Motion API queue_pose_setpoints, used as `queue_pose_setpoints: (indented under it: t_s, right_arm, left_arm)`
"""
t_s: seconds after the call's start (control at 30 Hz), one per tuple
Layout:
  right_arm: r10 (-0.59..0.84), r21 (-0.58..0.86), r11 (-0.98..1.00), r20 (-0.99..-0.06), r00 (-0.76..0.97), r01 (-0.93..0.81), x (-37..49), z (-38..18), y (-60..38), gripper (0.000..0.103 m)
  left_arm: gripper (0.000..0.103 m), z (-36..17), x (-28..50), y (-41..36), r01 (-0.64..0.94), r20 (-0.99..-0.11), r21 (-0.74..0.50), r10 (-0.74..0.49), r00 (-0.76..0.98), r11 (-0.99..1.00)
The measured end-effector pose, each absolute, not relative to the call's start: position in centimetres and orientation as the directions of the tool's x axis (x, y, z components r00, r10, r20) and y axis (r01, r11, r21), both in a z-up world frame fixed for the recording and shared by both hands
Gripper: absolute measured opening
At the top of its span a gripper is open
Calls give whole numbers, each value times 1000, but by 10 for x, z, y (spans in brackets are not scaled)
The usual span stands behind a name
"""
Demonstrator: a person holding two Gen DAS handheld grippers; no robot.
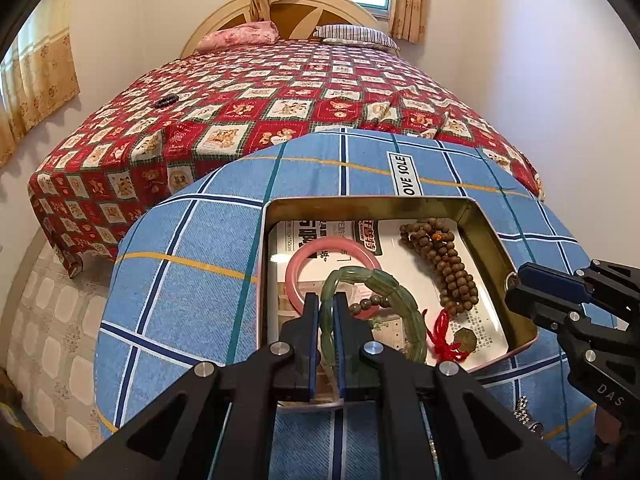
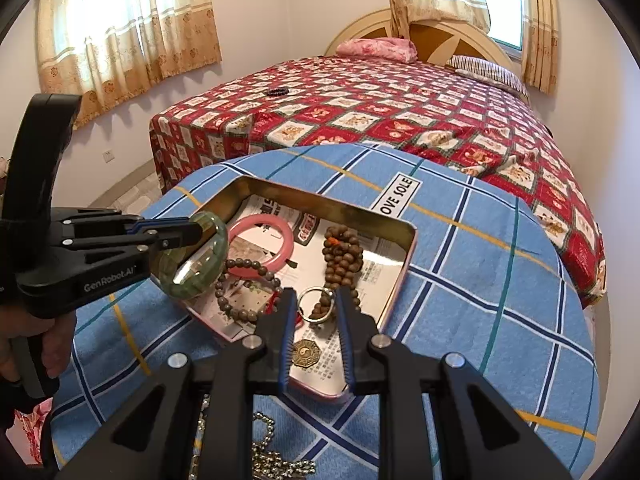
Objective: Organize jewelry
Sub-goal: 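Carry the green bangle with the left tool while the right tool carries the ring over the tin, then open both tools to drop the bangle and ring into the tin, then grasp the thin silver bangle with the left tool while the right tool reaches the gold bead chain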
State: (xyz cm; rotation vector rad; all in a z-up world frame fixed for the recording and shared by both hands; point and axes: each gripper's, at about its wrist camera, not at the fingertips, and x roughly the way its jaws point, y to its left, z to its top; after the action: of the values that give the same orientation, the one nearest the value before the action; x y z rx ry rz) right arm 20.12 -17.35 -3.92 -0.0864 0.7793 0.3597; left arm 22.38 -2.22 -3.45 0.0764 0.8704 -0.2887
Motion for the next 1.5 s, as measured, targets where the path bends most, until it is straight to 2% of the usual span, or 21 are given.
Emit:
queue_pose_setpoints:
  t_s: [0.23,0.37,0.4,0.43,0.47,0.5,0.53,1.17,1.5]
  right_arm:
    - [286,57,934,-714,639,-354,202,-46,-170,23]
    - [297,66,930,-713,635,-361,200,-46,-169,24]
    - [302,73,930,-712,635,-360,200,-46,-170,24]
    - [306,83,931,-711,633,-357,199,-46,-172,27]
    - [306,87,932,-710,634,-353,198,-46,-173,35]
    - [307,89,932,-707,637,-351,198,-45,-174,41]
    - [308,90,933,-702,642,-348,196,-44,-176,43]
    - [256,77,954,-708,658,-288,145,-45,-206,44]
    - [269,122,954,-753,601,-274,112,-69,-213,44]
  left_arm:
    - [6,-42,225,-24,294,-774,-40,-216,596,955]
    - [11,-40,222,-26,296,-762,-29,-213,611,955]
    - [15,-38,222,-26,297,-759,-34,-218,613,954]
    - [34,-37,221,-26,296,-755,-38,-221,617,955]
    - [53,-35,220,-25,287,-748,-34,-215,628,957]
    - [59,-31,217,-23,283,-734,-35,-217,644,958]
    - [63,-29,215,-22,282,-724,-35,-219,654,959]
    - [64,-42,148,-1,201,-735,-61,-181,654,978]
    - [64,-62,116,-8,194,-770,-59,-168,616,979]
